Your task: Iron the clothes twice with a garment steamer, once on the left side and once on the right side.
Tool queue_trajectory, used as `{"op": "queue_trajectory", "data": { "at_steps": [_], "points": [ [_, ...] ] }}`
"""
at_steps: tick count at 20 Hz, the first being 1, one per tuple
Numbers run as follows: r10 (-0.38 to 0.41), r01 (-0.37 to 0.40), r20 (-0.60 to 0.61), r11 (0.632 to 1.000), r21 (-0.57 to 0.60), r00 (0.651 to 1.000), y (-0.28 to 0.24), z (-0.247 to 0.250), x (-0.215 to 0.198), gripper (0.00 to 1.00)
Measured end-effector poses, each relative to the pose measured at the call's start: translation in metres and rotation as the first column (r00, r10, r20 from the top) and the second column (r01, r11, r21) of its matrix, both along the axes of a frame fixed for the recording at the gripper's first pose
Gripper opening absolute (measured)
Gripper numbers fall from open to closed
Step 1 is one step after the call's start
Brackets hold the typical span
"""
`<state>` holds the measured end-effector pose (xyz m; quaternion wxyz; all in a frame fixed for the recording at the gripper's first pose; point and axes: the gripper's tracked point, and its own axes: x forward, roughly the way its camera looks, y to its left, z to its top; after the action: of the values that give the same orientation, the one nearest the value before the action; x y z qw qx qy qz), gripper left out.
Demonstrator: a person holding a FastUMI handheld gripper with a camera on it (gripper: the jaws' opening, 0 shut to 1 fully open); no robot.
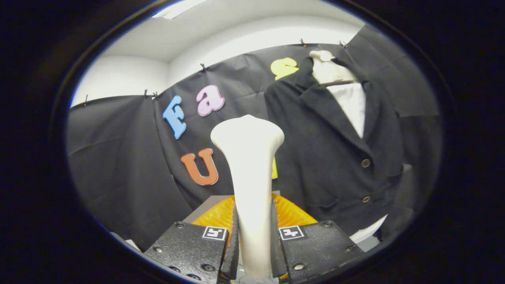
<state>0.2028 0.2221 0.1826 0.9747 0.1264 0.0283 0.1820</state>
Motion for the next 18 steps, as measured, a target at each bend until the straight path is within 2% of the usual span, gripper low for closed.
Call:
{"op": "queue_trajectory", "data": {
  "at_steps": [4, 8, 14, 18],
  "points": [
    [-0.094, 0.093, 0.052, 0.995, 0.025, 0.994, -0.051, 0.018, -0.025, 0.35],
    [-0.172, 0.169, 0.072, 0.985, 0.041, 0.982, -0.094, 0.033, -0.027, 0.35],
    [-0.267, 0.265, 0.146, 0.964, 0.032, 0.953, -0.138, 0.068, 0.005, 0.35],
    [-0.268, 0.272, 0.162, 0.962, -0.004, 0.95, -0.143, 0.083, 0.046, 0.35]
  ]
}}
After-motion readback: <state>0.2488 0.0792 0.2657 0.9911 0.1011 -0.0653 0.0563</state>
